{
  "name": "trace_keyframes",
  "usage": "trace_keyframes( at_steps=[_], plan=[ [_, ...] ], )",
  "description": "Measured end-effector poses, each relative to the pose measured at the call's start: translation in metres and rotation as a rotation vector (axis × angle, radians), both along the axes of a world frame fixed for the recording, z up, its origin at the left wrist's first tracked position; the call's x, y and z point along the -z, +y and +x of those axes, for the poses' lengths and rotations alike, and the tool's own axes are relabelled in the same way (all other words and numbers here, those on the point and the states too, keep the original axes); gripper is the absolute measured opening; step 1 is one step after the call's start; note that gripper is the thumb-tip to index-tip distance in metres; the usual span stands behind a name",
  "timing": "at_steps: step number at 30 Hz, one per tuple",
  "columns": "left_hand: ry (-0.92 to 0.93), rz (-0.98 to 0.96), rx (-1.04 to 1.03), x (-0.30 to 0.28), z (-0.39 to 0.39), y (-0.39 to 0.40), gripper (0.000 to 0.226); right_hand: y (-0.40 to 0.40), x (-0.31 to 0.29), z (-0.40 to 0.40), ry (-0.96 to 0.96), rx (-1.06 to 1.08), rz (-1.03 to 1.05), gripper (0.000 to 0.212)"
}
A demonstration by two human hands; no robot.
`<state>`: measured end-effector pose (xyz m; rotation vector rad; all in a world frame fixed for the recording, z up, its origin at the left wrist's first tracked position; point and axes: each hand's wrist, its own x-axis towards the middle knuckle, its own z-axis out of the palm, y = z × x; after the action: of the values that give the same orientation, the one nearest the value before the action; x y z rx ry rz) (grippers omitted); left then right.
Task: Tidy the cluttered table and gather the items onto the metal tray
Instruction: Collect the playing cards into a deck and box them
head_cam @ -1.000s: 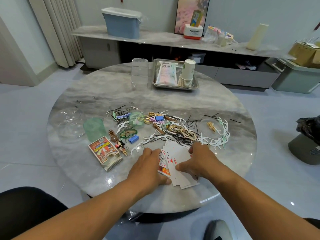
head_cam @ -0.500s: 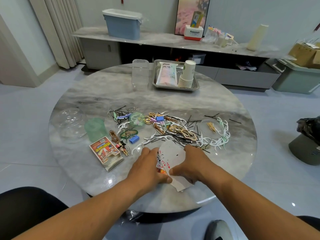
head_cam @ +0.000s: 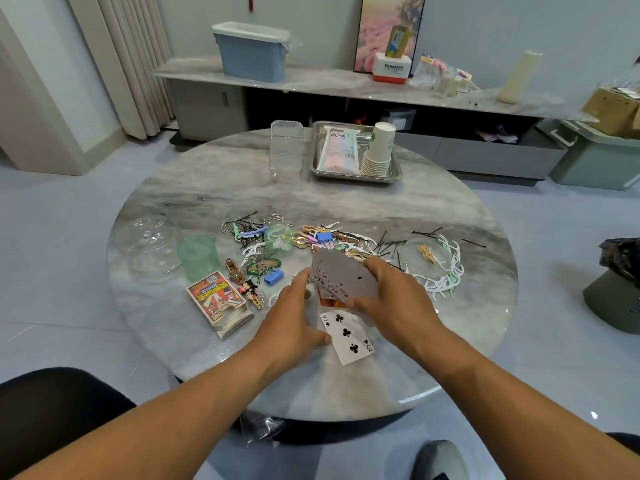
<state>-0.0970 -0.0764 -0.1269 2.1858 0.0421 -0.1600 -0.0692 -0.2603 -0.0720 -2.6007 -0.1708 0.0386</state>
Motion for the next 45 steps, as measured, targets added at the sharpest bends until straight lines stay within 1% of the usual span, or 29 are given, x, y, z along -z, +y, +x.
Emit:
trace_keyframes(
  at_steps=[3,4,6,8,10,11,13,15,17,20,22,24,29,30,31,33,35,37,39,41,43,45],
  plan=[
    [-0.033,-0.027,-0.002,-0.001,0.002,0.001,0.111,0.001,0.006,-0.004,-0.045,-0.085,-0.115,0.039],
    [-0.03,-0.042,0.01,-0.001,0.003,0.001,0.11,0.003,0.008,-0.006,-0.016,-0.099,-0.132,0.038],
    [-0.003,-0.054,0.049,-0.001,0.003,0.001,0.117,0.005,0.013,-0.009,0.086,-0.097,-0.131,0.037],
    [-0.007,0.027,0.099,0.0,0.003,-0.001,0.124,0.007,0.018,-0.011,0.15,-0.104,-0.168,0.04],
    [-0.02,0.118,0.125,0.001,0.003,-0.002,0.129,0.011,0.022,-0.014,0.166,-0.114,-0.224,0.042],
    [-0.021,0.132,0.126,0.002,0.003,-0.002,0.132,0.012,0.024,-0.015,0.167,-0.103,-0.228,0.041],
    [-0.025,0.142,0.12,0.003,0.003,-0.002,0.138,0.014,0.024,-0.014,0.196,-0.04,-0.17,0.035],
    [-0.039,0.182,0.12,0.004,0.002,-0.004,0.143,0.012,0.021,-0.011,0.27,0.057,-0.025,0.031],
    [-0.06,0.228,0.11,0.005,0.002,-0.005,0.143,0.01,0.017,-0.009,0.343,0.134,0.108,0.038],
    [-0.077,0.256,0.099,0.006,0.002,-0.005,0.144,0.012,0.015,-0.01,0.383,0.204,0.233,0.055],
    [-0.079,0.264,0.095,0.006,0.002,-0.003,0.144,0.015,0.012,-0.012,0.389,0.203,0.236,0.056],
    [-0.076,0.27,0.094,0.007,0.002,-0.003,0.143,0.017,0.011,-0.013,0.372,0.181,0.171,0.055],
    [-0.102,0.28,0.078,0.008,-0.002,-0.001,0.142,0.021,0.012,-0.017,0.337,0.068,0.15,0.039],
    [-0.098,0.252,0.083,0.008,-0.002,-0.001,0.142,0.021,0.012,-0.018,0.31,0.041,0.139,0.038],
    [-0.086,0.184,0.095,0.006,-0.002,-0.001,0.143,0.021,0.012,-0.019,0.256,0.009,0.107,0.038],
    [-0.059,-0.062,0.118,0.003,0.001,-0.002,0.138,0.017,0.012,-0.018,0.072,-0.096,-0.025,0.043],
    [-0.044,-0.273,0.117,0.0,0.004,-0.001,0.124,0.011,0.013,-0.013,-0.093,-0.217,-0.137,0.053],
    [-0.042,-0.36,0.109,-0.002,0.003,0.0,0.114,0.006,0.015,-0.01,-0.131,-0.298,-0.19,0.055],
    [-0.042,-0.354,0.101,-0.001,0.001,-0.001,0.105,0.004,0.022,-0.01,-0.12,-0.373,-0.269,0.054],
    [-0.018,-0.398,0.103,0.002,-0.002,-0.005,0.097,0.003,0.029,-0.012,-0.09,-0.35,-0.273,0.064],
    [-0.008,-0.446,0.082,0.001,-0.003,-0.011,0.09,0.0,0.033,-0.012,-0.078,-0.228,-0.188,0.074],
    [-0.021,-0.446,0.034,-0.001,-0.001,-0.017,0.078,-0.003,0.037,-0.009,-0.059,-0.11,-0.121,0.074]
  ],
)
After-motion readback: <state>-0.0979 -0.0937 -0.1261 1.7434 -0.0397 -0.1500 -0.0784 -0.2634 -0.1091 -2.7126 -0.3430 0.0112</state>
